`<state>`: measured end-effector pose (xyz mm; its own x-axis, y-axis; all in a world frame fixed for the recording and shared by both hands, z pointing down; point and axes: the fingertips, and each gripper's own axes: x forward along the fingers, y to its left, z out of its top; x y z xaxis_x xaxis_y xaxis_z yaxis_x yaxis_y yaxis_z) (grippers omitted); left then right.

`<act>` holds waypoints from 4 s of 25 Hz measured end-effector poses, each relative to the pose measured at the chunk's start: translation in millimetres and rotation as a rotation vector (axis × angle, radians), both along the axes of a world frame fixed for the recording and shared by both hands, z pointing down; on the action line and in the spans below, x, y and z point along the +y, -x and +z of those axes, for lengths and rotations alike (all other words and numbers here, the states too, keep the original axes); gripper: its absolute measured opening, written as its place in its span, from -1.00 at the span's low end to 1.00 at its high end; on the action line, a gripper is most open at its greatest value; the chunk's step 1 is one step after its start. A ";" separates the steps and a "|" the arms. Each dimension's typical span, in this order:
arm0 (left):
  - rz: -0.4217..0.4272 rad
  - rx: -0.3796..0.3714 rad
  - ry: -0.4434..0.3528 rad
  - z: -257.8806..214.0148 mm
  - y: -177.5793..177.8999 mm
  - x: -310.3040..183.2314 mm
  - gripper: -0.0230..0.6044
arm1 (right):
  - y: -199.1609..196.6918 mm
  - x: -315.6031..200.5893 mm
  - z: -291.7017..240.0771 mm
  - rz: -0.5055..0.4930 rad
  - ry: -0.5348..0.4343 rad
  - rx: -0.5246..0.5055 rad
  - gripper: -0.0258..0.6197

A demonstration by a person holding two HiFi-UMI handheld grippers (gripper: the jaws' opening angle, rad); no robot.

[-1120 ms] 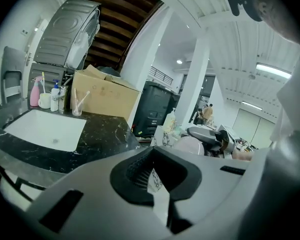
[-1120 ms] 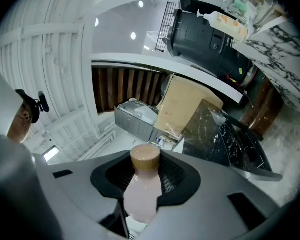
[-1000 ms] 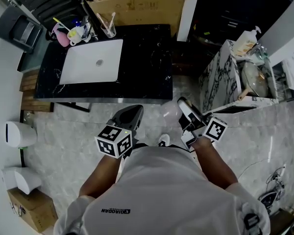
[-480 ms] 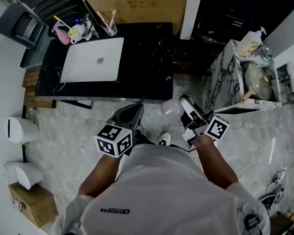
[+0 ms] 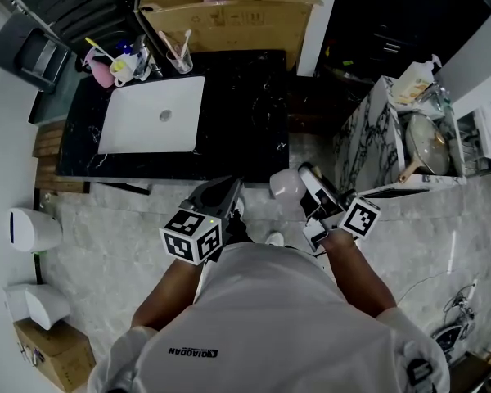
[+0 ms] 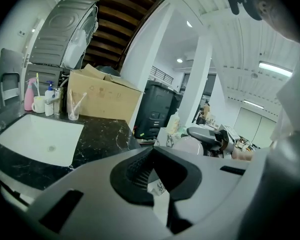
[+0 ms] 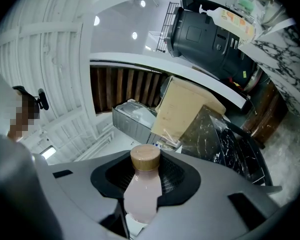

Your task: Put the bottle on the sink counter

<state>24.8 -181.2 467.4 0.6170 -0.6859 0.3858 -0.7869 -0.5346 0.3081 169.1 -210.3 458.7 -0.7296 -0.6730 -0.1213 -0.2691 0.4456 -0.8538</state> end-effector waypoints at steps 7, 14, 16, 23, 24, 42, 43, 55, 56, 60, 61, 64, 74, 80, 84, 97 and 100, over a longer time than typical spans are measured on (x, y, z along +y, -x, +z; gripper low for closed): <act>0.028 0.013 -0.042 -13.7 11.2 -43.3 -0.89 | 10.0 -35.8 -12.6 0.033 -0.029 0.026 -0.45; 0.038 0.017 -0.060 -17.9 34.1 -81.8 -0.89 | 30.4 -77.1 -26.7 0.052 -0.092 0.127 -0.45; 0.040 0.012 -0.066 -16.4 42.3 -91.1 -0.89 | 35.7 -90.4 -25.1 0.062 -0.107 0.200 -0.45; 0.038 0.012 -0.068 -10.8 74.1 -118.3 -0.89 | 54.2 -135.8 -16.0 0.102 -0.200 0.490 -0.45; 0.038 0.012 -0.067 -9.9 78.2 -121.8 -0.89 | 56.5 -142.6 -13.6 0.109 -0.220 0.546 -0.45; 0.077 -0.017 0.010 31.1 116.2 -166.8 -0.89 | 78.0 -263.1 32.9 0.129 -0.293 0.974 -0.45; 0.076 -0.013 0.013 33.2 118.2 -169.1 -0.89 | 79.1 -269.5 34.1 0.132 -0.289 0.974 -0.45; 0.045 0.000 0.055 47.9 145.5 -190.5 -0.89 | 92.3 -340.9 69.0 0.107 -0.253 1.052 -0.45; 0.040 -0.003 0.059 49.2 148.6 -192.6 -0.89 | 92.7 -346.8 72.4 0.108 -0.250 1.058 -0.45; 0.032 -0.012 0.069 50.8 155.6 -198.7 -0.89 | 89.8 -369.7 80.9 0.123 -0.240 1.072 -0.45; 0.031 -0.013 0.071 51.0 157.2 -199.8 -0.89 | 88.5 -375.2 82.0 0.129 -0.238 1.075 -0.45; 0.027 -0.017 0.079 53.6 162.2 -202.2 -0.89 | 84.8 -390.5 83.8 0.148 -0.232 1.081 -0.45; -0.001 -0.026 0.097 57.3 174.8 -211.6 -0.89 | 75.0 -428.5 94.6 0.173 -0.207 1.100 -0.45; 0.007 -0.027 0.109 59.4 170.0 -213.7 -0.89 | 72.6 -446.1 102.1 0.164 -0.200 1.124 -0.45; 0.012 -0.028 0.109 57.5 167.7 -214.3 -0.89 | 75.3 -456.3 102.8 0.164 -0.201 1.129 -0.45; -0.017 -0.022 0.119 61.2 171.6 -216.1 -0.89 | 74.8 -471.7 110.8 0.190 -0.189 1.144 -0.45; -0.015 -0.016 0.121 62.1 168.9 -215.1 -0.89 | 74.0 -471.7 111.2 0.198 -0.188 1.141 -0.45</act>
<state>-144.1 -396.2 529.5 0.6002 -0.6428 0.4761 -0.7999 -0.4821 0.3575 95.1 -682.1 569.9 -0.3640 -0.8282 0.4261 -0.9151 0.4032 0.0019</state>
